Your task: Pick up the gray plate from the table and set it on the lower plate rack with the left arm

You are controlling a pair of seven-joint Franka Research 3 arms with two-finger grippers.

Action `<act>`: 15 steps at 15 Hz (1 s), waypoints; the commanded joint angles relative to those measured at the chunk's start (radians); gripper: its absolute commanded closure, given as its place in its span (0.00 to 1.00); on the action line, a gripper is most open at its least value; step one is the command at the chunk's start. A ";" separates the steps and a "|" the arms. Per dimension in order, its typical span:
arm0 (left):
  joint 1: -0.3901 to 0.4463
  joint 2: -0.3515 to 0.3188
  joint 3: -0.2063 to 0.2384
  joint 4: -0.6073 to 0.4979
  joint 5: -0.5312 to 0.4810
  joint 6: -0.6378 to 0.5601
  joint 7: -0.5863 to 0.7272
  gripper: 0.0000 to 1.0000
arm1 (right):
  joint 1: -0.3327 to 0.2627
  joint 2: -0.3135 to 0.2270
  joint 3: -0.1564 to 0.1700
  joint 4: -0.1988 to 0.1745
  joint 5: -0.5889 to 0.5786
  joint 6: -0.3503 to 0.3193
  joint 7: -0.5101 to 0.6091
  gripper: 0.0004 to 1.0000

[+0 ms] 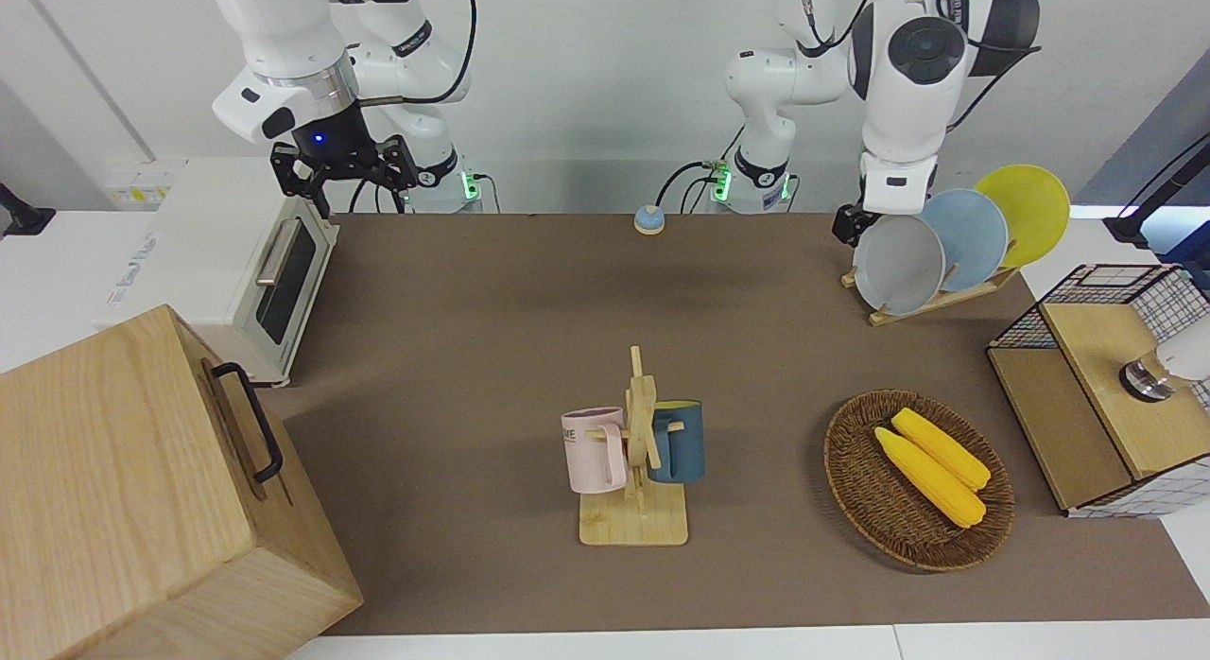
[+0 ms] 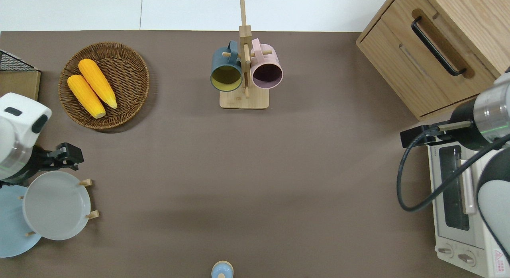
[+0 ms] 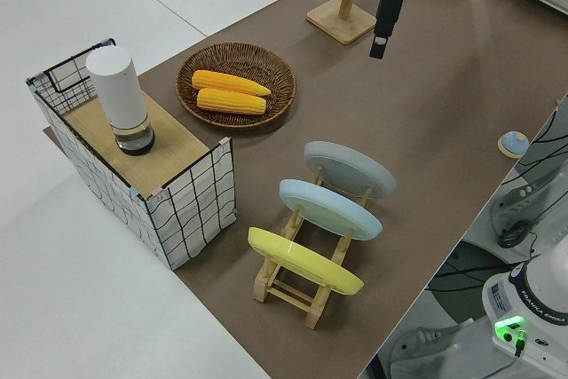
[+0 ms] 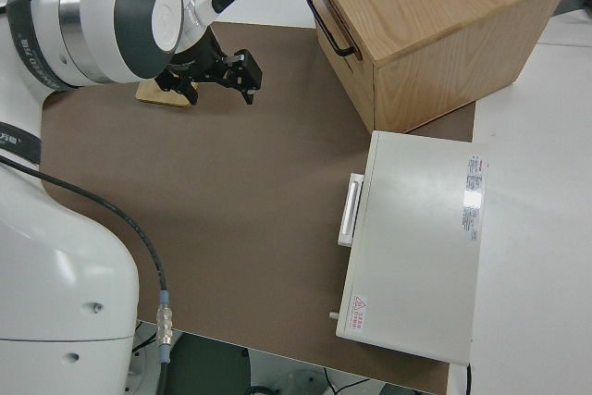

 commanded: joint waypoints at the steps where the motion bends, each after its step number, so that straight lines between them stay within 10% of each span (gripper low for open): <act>1: 0.000 -0.027 0.051 0.018 -0.068 0.002 0.189 0.01 | -0.019 -0.001 0.017 0.009 -0.001 -0.014 0.012 0.02; 15: -0.003 -0.055 0.130 0.006 -0.176 0.003 0.419 0.01 | -0.019 -0.001 0.017 0.009 -0.001 -0.014 0.012 0.02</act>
